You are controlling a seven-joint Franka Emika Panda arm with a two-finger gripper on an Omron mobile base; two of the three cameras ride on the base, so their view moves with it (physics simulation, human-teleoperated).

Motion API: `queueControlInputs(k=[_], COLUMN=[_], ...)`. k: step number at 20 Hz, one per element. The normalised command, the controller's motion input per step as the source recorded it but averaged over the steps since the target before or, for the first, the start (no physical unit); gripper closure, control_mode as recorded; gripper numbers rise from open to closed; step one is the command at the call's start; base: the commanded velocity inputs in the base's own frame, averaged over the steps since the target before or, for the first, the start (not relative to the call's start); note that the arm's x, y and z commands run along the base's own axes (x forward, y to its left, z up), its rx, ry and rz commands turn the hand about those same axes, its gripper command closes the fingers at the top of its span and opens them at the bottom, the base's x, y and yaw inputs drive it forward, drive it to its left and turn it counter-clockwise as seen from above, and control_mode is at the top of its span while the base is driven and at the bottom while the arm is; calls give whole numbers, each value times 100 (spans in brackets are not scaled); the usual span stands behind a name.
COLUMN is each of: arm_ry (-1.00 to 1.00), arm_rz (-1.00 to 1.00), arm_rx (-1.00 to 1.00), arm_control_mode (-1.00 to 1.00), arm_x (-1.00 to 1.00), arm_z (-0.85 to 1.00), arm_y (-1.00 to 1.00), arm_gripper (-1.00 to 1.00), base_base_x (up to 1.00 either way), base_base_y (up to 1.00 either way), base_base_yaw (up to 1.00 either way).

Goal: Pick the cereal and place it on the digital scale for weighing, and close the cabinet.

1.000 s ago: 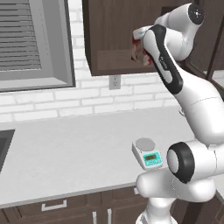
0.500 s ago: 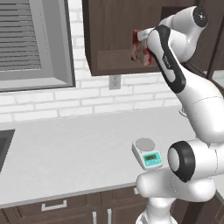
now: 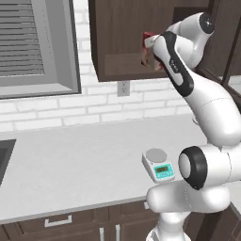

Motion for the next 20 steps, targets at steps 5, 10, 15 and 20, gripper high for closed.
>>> queueControlInputs(k=[5,10,15,20], arm_ry=[0,0,0,-4], arm_rz=[0,0,0,0], arm_rx=[1,0,3,8], arm_control_mode=[-100,-100,-100,-100], arm_x=[39,51,-4,-57], arm_z=[-52,-9,0,0], arm_y=[16,1,2,37], arm_gripper=[100,100,100,100], base_base_x=[0,0,0,0], base_base_y=[0,0,0,0], base_base_yaw=[0,0,0,0])
